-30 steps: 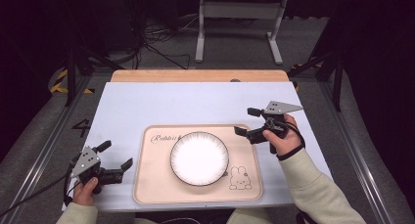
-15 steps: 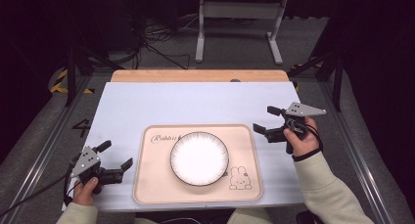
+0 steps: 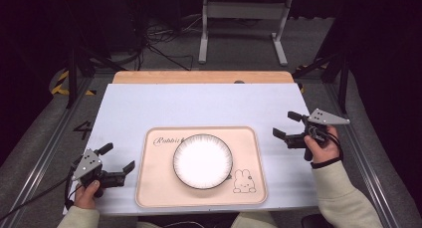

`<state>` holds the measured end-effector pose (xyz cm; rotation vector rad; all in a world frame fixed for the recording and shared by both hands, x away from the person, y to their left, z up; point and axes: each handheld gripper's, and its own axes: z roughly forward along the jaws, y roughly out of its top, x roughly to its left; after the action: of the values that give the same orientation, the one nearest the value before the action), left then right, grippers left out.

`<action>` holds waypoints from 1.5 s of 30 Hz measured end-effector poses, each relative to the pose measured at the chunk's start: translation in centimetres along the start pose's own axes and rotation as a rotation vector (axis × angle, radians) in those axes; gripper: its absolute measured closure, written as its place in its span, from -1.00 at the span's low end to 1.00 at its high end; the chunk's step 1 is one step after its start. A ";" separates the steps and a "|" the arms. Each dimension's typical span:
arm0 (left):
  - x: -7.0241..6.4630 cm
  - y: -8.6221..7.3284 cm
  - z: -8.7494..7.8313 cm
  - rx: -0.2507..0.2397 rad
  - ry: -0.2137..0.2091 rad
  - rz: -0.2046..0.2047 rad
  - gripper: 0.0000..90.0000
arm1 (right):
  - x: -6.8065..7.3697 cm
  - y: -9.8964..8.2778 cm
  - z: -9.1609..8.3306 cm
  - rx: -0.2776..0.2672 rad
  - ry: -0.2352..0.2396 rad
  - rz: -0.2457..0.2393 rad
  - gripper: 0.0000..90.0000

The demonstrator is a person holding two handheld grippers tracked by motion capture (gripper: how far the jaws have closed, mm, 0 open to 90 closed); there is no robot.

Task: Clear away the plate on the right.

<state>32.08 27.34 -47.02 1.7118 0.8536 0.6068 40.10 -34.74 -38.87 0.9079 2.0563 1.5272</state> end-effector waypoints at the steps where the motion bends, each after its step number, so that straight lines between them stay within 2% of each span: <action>1: 0.0 0.0 0.0 0.001 -0.001 0.005 -1.00 | -0.1 -0.2 -0.1 -0.001 -0.001 0.001 -0.92; 7: 0.0 0.0 0.0 0.000 0.000 0.002 -1.00 | -0.4 -1.3 -0.5 -0.007 -0.005 -0.011 -0.93; 16: 0.0 0.0 0.0 0.001 0.000 0.005 -1.00 | -0.7 -3.5 -0.6 -0.006 -0.016 0.009 -0.93; 29: 0.0 0.0 0.0 0.001 -0.002 0.007 -1.00 | -0.7 -5.5 -0.7 -0.017 -0.024 -0.003 -0.95; 32: 0.0 0.0 0.0 0.001 -0.002 0.007 -1.00 | -0.8 -5.9 -0.6 -0.024 -0.025 0.007 -0.95; 33: 0.0 0.0 0.0 -0.001 -0.003 0.003 -1.00 | -0.9 -6.1 -0.6 -0.024 -0.022 0.017 -0.95; 34: 0.0 0.0 0.0 0.000 -0.002 0.002 -1.00 | -1.3 -6.6 -0.3 -0.024 -0.023 0.047 -0.94; 36: 0.0 0.0 0.0 0.000 -0.002 0.002 -1.00 | -1.4 -6.6 -0.3 -0.020 -0.015 0.056 -0.94; 42: 0.0 0.0 0.0 -0.001 -0.002 0.006 -1.00 | -1.6 -6.7 -0.5 -0.040 -0.015 0.072 -0.95; 45: 0.0 0.0 0.0 -0.001 -0.001 0.001 -1.00 | -1.4 -6.7 -0.4 -0.031 -0.010 0.063 -0.95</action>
<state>32.08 27.33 -47.03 1.7119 0.8518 0.6071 39.16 -37.26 -45.21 0.9748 2.0094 1.5796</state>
